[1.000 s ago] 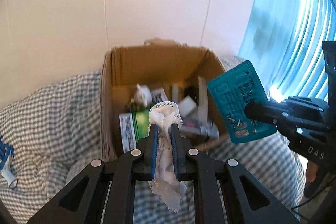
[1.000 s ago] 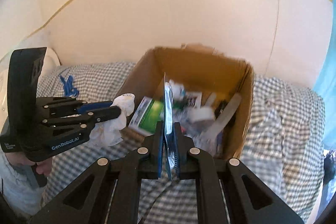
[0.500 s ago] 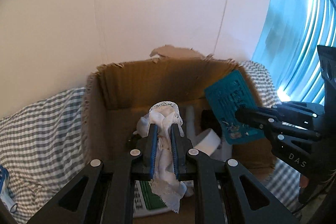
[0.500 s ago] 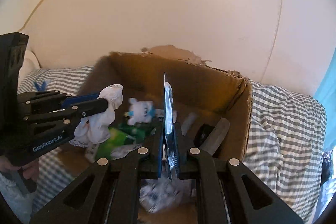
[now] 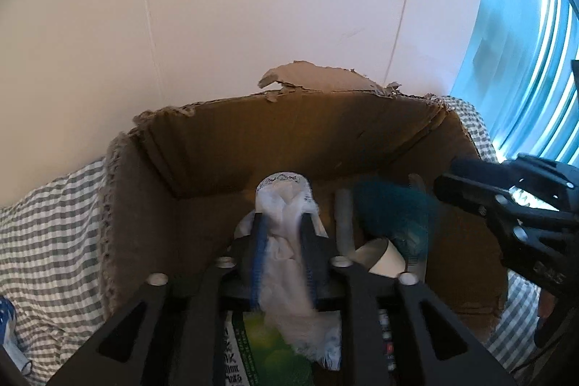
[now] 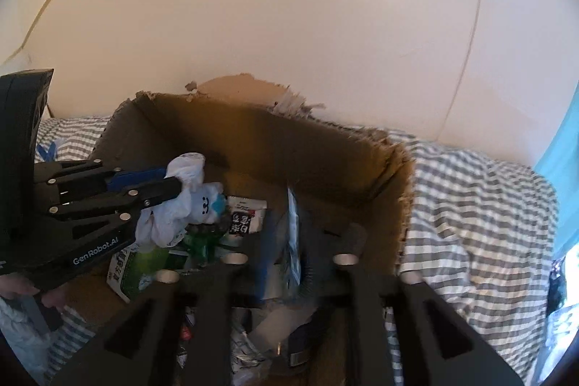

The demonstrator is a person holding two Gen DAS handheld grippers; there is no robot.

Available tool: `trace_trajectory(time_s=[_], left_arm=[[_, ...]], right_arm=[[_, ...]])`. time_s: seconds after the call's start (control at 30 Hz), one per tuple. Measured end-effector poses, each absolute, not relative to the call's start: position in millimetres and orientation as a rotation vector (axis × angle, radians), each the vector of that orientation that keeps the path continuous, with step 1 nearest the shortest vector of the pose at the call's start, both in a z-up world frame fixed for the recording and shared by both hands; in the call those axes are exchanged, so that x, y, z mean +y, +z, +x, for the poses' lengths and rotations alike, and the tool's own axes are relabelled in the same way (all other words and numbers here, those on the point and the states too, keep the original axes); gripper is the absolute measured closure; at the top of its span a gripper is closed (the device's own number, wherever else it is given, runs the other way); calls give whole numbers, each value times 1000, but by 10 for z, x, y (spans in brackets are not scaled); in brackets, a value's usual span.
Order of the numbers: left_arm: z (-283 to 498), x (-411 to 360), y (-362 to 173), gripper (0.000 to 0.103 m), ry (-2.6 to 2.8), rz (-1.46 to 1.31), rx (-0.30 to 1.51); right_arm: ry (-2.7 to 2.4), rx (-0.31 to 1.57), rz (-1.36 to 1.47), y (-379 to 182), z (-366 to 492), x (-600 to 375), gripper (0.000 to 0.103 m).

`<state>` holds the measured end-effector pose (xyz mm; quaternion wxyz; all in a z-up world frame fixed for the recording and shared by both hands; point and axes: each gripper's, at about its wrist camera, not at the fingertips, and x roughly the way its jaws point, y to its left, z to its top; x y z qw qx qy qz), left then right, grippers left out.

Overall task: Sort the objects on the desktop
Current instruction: 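Carry the lace cloth and blister pack into the box and open both grippers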

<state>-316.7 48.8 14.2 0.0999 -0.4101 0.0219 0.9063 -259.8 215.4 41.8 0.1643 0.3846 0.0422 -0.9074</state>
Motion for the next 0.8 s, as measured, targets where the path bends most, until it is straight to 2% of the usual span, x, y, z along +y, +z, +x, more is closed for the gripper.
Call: trace_trajectory(time_s=[0.03,0.07,0.1,0.17,0.23,0.53,0.67,0.8], left_arm=[[-3140,472,171,54,2685,-1213,56],[-3086,449,217,37,2700,-1204,47],[-3031,448,274,31,2714,-1188,51],[-2895,438,380,28,2738,-1145,72],[-2773,422,446,20,2746,-1133,103],[-2160,534,468,16,2696,-1166,167],[-1821,584,482,16,2696,-1175,237],[-1556,588,479,7,2685,-1182,269]], right_arm=[[-2591,106,1080,456,-2570,2177,54],[-2592,97,1067,492,-2541,2189,51],[-2600,95,1057,534,-2508,2195,51],[-2626,110,1037,636,-2422,2220,51],[-2629,101,1024,718,-2344,2234,51],[-2616,143,1008,994,-1792,2213,50],[-2619,165,990,1113,-1447,2239,43],[-2608,194,989,1167,-1158,2210,38]])
